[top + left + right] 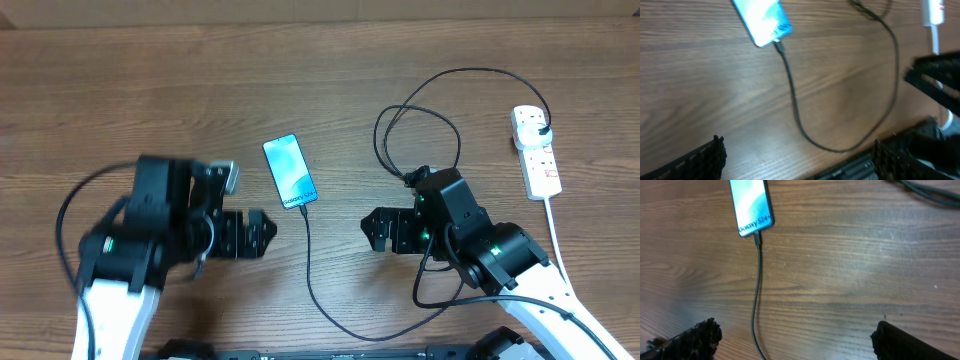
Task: Plug charger to phone and switch on socket
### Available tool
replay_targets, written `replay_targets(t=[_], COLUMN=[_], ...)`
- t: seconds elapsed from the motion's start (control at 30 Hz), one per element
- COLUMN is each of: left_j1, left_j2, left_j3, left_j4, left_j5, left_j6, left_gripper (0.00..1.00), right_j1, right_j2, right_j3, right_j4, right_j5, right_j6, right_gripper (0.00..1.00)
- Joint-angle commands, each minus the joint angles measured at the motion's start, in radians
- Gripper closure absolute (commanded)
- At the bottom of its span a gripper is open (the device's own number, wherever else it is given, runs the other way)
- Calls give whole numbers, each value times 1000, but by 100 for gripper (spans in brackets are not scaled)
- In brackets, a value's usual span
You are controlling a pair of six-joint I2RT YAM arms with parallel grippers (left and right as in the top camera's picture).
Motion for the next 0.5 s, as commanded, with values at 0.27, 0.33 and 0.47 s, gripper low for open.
replay_targets(t=[0.27,0.33,0.47], left_j1=[-6,-6,-6], left_j2=[-371,-384,-378], left_j3=[-35,-35,-35], left_j4=[-37,-35,-36], left_j5=[60,10,-3], left_j6=[-45,-96,-108], left_gripper=[0,0,0], right_j1=[80,80,80], right_j2=[-38,-38,-37], right_j3=[-1,-1,-1], right_j4=[98,95,95], right_j5=[70,69,70], right_j6=[26,26,25], right_gripper=[0,0,0])
